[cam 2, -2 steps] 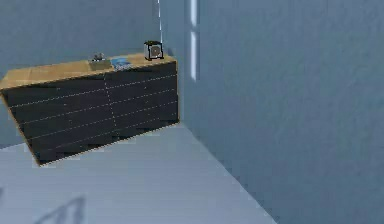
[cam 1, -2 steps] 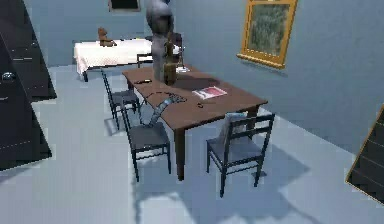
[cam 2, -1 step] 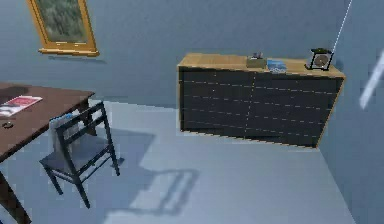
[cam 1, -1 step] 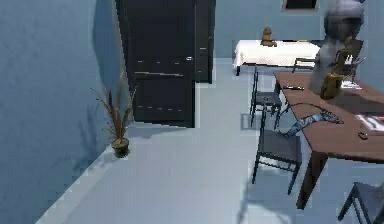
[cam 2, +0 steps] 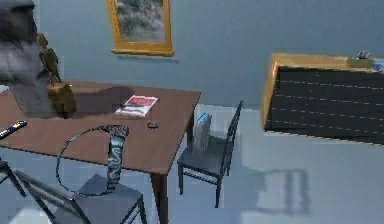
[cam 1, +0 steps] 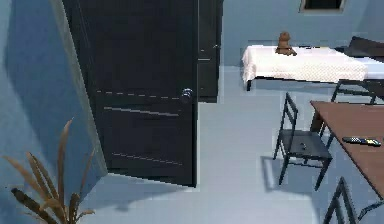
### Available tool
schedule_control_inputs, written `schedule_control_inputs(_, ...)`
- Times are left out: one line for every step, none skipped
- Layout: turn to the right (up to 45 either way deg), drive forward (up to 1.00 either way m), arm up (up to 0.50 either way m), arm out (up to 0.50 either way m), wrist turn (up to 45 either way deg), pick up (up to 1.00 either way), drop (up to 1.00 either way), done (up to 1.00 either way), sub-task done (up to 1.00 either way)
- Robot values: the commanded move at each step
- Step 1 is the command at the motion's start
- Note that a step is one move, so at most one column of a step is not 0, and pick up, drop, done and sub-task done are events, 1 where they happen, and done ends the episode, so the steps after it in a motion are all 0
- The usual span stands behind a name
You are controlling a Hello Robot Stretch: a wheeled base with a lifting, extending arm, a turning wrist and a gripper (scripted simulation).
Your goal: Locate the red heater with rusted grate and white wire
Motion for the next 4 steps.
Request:
schedule_control_inputs(0.0, 0.35, 0.00, 0.00, 0.0, 0.00, 0.00, 0.00, 0.00)
schedule_control_inputs(18.0, 0.00, 0.00, 0.00, 0.0, 0.00, 0.00, 0.00, 0.00)
schedule_control_inputs(0.0, 1.00, 0.00, 0.00, 0.0, 0.00, 0.00, 0.00, 0.00)
schedule_control_inputs(3.0, 0.00, 0.00, 0.00, 0.0, 0.00, 0.00, 0.00, 0.00)
